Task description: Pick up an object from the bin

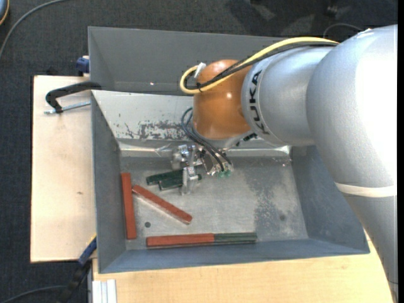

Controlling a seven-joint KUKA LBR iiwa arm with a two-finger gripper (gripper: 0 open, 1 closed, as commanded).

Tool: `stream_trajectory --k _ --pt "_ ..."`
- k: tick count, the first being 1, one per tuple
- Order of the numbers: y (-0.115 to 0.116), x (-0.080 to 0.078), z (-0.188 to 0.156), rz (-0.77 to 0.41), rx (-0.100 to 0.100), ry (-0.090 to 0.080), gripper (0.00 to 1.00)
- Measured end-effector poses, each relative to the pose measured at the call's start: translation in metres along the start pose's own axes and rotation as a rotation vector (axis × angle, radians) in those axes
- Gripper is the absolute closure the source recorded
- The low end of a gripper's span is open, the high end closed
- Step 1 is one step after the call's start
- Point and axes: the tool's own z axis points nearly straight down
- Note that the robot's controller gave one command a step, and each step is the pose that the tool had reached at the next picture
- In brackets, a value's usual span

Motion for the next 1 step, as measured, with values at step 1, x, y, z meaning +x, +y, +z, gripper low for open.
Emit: stream_trajectory --k 1 --pt "0.0020 -0.0018 -0.1570 -0.106 0.002 -0.009 1.00"
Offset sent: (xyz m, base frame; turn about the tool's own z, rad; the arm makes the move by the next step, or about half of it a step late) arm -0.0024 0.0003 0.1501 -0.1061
